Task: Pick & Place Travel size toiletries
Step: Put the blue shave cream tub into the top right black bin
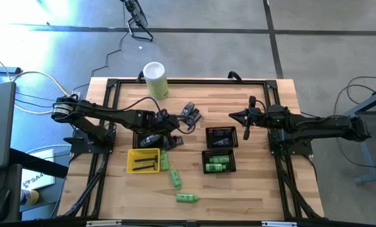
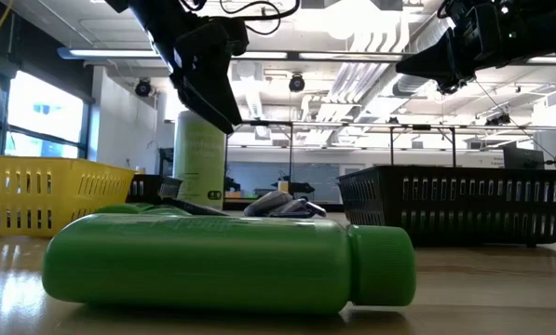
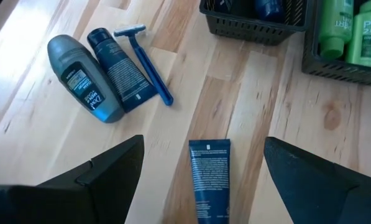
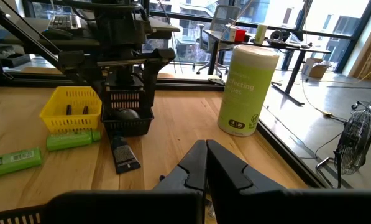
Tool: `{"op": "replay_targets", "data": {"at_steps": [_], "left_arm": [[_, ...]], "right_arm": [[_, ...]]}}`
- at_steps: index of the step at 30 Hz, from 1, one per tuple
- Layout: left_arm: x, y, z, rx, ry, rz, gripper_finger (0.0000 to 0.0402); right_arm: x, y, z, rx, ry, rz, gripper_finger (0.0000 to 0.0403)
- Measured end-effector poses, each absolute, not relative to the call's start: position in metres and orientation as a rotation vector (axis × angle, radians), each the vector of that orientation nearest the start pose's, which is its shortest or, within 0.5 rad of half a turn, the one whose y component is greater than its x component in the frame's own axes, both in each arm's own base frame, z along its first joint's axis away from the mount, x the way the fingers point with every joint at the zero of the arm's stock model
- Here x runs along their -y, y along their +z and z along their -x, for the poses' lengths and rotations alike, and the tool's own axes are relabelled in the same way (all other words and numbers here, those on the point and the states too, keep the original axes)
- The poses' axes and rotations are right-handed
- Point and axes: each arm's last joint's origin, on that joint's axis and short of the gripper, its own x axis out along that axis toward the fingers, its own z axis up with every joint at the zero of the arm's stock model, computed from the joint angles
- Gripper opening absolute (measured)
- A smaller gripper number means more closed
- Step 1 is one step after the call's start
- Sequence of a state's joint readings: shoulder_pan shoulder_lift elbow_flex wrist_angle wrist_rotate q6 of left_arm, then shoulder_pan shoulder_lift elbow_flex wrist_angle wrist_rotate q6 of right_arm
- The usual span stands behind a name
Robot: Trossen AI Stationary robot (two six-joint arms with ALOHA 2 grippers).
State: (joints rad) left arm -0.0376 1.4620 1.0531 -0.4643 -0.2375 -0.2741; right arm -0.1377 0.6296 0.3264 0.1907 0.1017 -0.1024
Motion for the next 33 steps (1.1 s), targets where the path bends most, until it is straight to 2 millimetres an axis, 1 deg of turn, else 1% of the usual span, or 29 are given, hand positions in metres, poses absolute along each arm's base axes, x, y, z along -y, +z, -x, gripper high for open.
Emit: {"op": "replay_targets", "data": {"at_steps": [9, 24, 29, 33], "left_arm": [[0.0050, 0.2503, -0.3018, -0.821, 0.328, 0.193, 0.0326], [0.0050, 0.2504, -0.3020, -0.818, 0.332, 0.204, 0.0326], [0.0052, 0.2549, -0.3069, -0.745, 0.333, 0.243, 0.0326], [0.0052, 0.2557, -0.3078, -0.735, 0.326, 0.235, 0.0326]], "right_arm": [[0.0241, 0.2323, -0.1524, -0.124, -0.233, 0.100, 0.0002], [0.0241, 0.2326, -0.1524, -0.123, -0.233, 0.100, 0.0002], [0.0241, 0.2326, -0.1524, -0.123, -0.233, 0.100, 0.0002], [0.0241, 0.2326, -0.1524, -0.123, -0.233, 0.100, 0.0002]]}}
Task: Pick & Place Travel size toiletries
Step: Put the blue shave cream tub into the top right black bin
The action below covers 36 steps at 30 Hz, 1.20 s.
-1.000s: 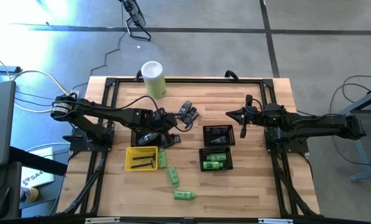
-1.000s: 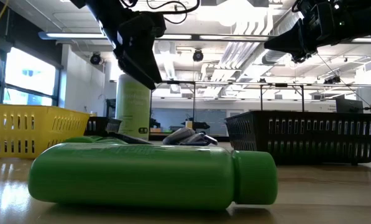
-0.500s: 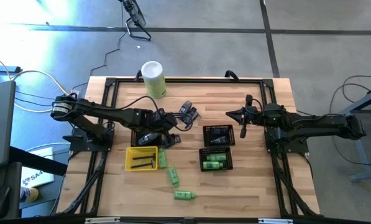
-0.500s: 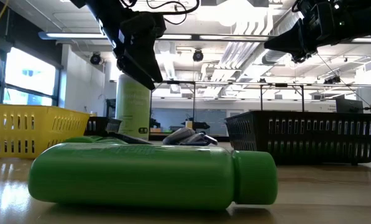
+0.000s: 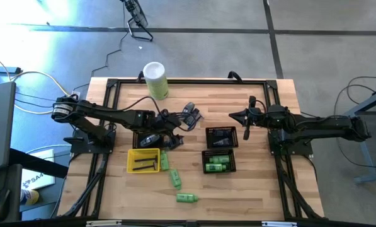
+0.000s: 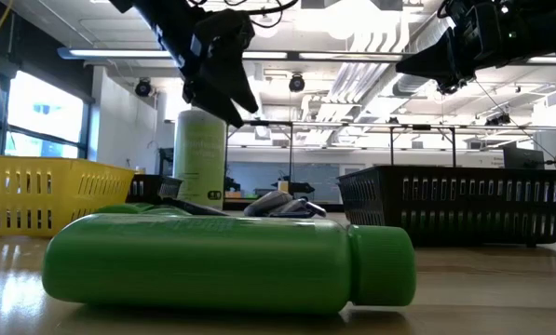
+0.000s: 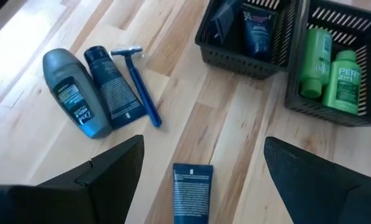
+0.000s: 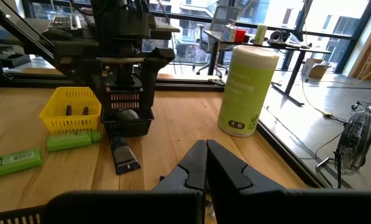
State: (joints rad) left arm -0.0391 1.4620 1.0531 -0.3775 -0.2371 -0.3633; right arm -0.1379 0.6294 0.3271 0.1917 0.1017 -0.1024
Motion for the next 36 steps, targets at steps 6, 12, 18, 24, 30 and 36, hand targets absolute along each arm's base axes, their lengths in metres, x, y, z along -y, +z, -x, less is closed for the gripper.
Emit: {"op": "replay_targets", "data": {"at_steps": [6, 12, 18, 24, 30, 36], "left_arm": [[0.005, 0.250, -0.304, -0.803, 0.327, 0.201, 0.0326], [0.005, 0.236, -0.308, -0.876, 0.341, 0.190, 0.0326], [0.006, 0.217, -0.315, -0.946, 0.348, 0.178, 0.0326], [0.006, 0.207, -0.318, -0.988, 0.330, 0.179, 0.0326], [0.006, 0.206, -0.317, -1.002, 0.334, 0.182, 0.0326], [0.006, 0.206, -0.317, -1.000, 0.350, 0.211, 0.0326]], "right_arm": [[0.024, 0.233, -0.152, -0.123, -0.233, 0.100, 0.0002], [0.024, 0.233, -0.152, -0.124, -0.233, 0.104, 0.0002], [0.024, 0.233, -0.152, -0.120, -0.233, 0.104, 0.0002], [0.024, 0.233, -0.152, -0.123, -0.233, 0.104, 0.0003], [0.024, 0.233, -0.152, -0.123, -0.233, 0.104, 0.0003], [0.024, 0.233, -0.152, -0.123, -0.233, 0.104, 0.0003]]}}
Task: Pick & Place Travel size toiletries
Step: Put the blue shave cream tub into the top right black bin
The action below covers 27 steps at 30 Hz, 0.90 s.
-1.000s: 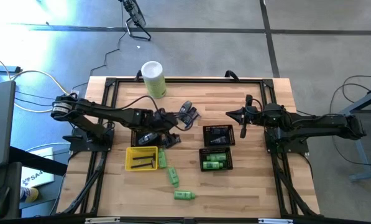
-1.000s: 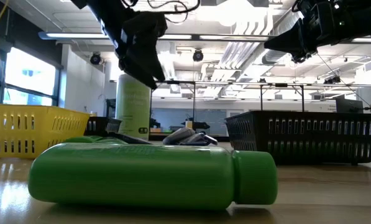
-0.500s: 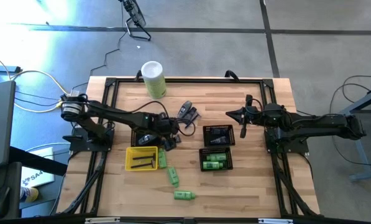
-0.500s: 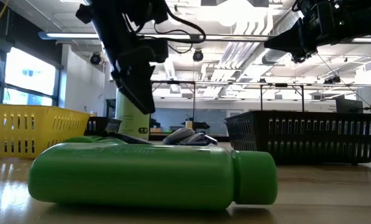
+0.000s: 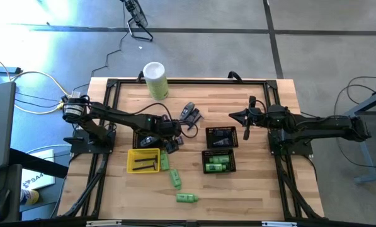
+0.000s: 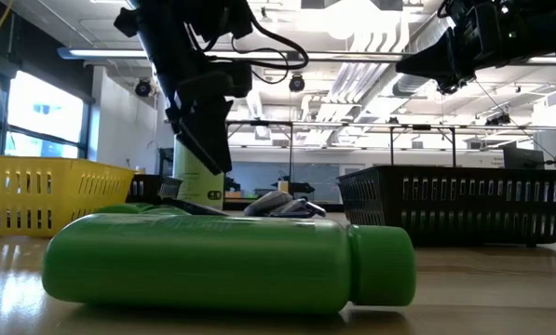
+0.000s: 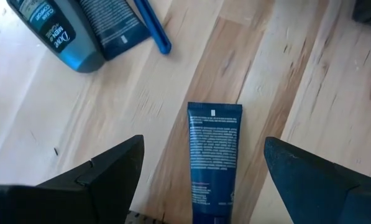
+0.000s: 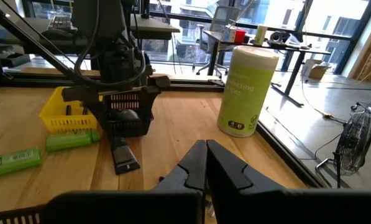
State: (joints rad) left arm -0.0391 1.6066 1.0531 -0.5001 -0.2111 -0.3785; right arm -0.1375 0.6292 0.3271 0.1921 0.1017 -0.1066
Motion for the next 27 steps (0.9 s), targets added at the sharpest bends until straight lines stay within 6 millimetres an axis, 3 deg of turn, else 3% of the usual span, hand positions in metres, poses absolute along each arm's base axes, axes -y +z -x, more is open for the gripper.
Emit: {"op": "replay_targets", "data": {"at_steps": [12, 27], "left_arm": [[0.006, 0.199, -0.317, -1.037, 0.365, 0.222, 0.0326], [0.009, 0.153, -0.331, -1.181, 0.323, 0.254, 0.0326]], "right_arm": [[0.024, 0.233, -0.152, -0.124, -0.233, 0.104, 0.0003], [0.024, 0.232, -0.152, -0.127, -0.231, 0.105, 0.0002]]}}
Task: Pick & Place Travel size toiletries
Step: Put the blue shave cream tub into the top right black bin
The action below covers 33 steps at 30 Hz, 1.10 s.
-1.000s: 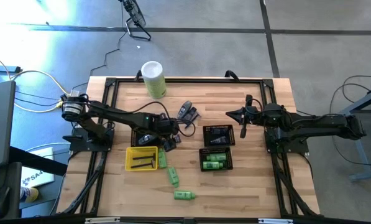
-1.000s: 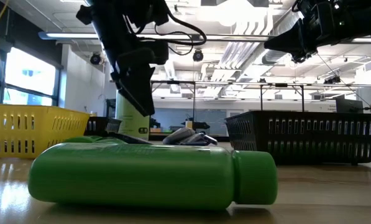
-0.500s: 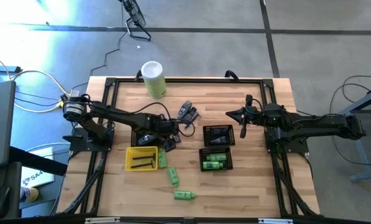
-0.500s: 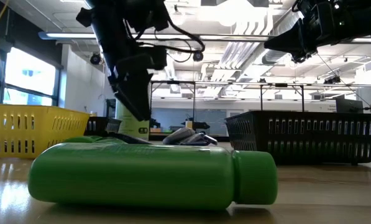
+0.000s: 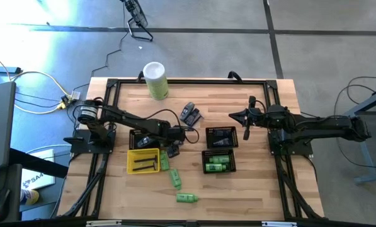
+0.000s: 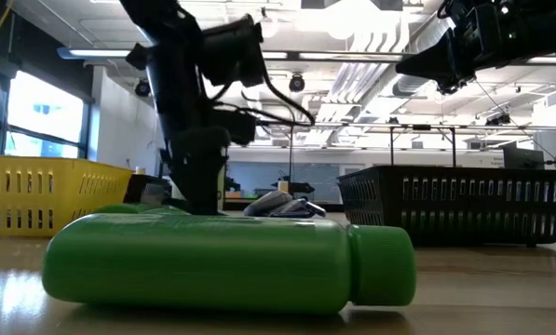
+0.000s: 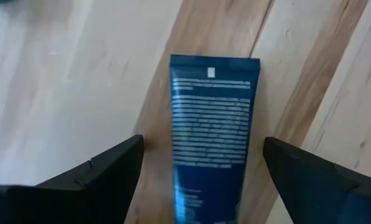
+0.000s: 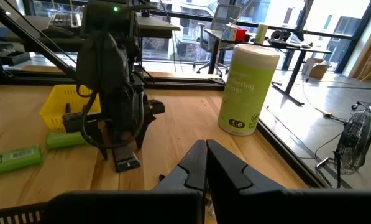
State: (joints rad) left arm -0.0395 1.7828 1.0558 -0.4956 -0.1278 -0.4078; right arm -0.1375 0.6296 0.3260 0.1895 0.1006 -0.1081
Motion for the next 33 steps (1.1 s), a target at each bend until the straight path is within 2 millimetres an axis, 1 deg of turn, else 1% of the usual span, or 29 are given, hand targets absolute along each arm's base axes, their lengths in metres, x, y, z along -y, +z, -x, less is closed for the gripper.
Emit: {"op": "replay_targets", "data": {"at_steps": [5, 33], "left_arm": [[0.0096, 0.1485, -0.3307, -1.207, 0.333, 0.267, 0.0326], [0.0096, 0.1468, -0.3307, -1.211, 0.332, 0.268, 0.0326]], "right_arm": [[0.0241, 0.2322, -0.1524, -0.125, -0.233, 0.107, 0.0002], [0.0241, 0.2321, -0.1524, -0.126, -0.233, 0.107, 0.0002]]}}
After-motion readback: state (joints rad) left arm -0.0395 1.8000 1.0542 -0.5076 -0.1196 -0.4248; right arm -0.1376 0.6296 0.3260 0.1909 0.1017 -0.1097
